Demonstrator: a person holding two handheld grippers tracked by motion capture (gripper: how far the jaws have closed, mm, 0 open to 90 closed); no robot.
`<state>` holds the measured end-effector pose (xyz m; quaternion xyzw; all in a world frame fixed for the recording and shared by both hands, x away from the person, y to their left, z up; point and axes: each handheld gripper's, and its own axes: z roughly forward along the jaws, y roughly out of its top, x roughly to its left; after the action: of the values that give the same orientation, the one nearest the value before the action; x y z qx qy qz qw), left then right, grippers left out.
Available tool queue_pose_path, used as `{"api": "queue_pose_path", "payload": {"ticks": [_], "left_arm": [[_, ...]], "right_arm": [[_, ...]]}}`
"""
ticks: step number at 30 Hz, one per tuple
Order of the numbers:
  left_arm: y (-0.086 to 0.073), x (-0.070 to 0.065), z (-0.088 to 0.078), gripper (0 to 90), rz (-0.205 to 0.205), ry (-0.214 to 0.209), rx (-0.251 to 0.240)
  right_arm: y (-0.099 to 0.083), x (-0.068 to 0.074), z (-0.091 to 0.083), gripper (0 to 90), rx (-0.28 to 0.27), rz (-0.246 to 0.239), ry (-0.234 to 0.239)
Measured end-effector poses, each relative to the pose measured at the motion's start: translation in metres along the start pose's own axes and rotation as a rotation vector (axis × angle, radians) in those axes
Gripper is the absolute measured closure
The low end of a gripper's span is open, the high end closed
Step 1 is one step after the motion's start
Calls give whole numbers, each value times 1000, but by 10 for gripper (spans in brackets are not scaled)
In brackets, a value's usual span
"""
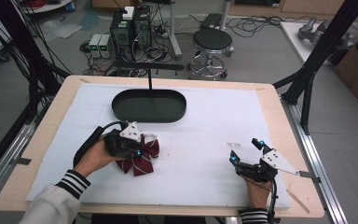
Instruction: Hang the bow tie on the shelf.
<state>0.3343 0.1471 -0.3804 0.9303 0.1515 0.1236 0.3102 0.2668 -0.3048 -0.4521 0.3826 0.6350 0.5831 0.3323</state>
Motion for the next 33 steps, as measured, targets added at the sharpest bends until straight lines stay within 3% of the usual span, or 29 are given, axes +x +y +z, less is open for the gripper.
{"api": "queue_pose_path", "payload": {"ticks": [3, 5, 11, 18, 21, 22, 26, 29, 33], "left_arm": [[2, 2, -7, 728, 1, 20, -28], [4, 4, -13, 728, -21, 44, -74], [8, 8, -25, 728, -50, 79, -141], [16, 12, -40, 727, -59, 83, -196], [19, 18, -52, 728, -88, 95, -258], [19, 18, -52, 727, -88, 95, -258], [23, 25, -64, 727, -86, 124, -299], [27, 31, -75, 727, -109, 157, -346], [30, 35, -81, 727, -115, 188, -368]], "right_arm": [[0, 0, 0, 32, 0, 0, 0], [0, 0, 0, 32, 0, 0, 0], [0, 0, 0, 32, 0, 0, 0], [0, 0, 0, 32, 0, -1, 0], [0, 0, 0, 32, 1, 0, 0], [0, 0, 0, 32, 1, 0, 0], [0, 0, 0, 32, -1, -1, 0], [0, 0, 0, 32, -2, -2, -1], [0, 0, 0, 32, -1, -1, 0]]}}
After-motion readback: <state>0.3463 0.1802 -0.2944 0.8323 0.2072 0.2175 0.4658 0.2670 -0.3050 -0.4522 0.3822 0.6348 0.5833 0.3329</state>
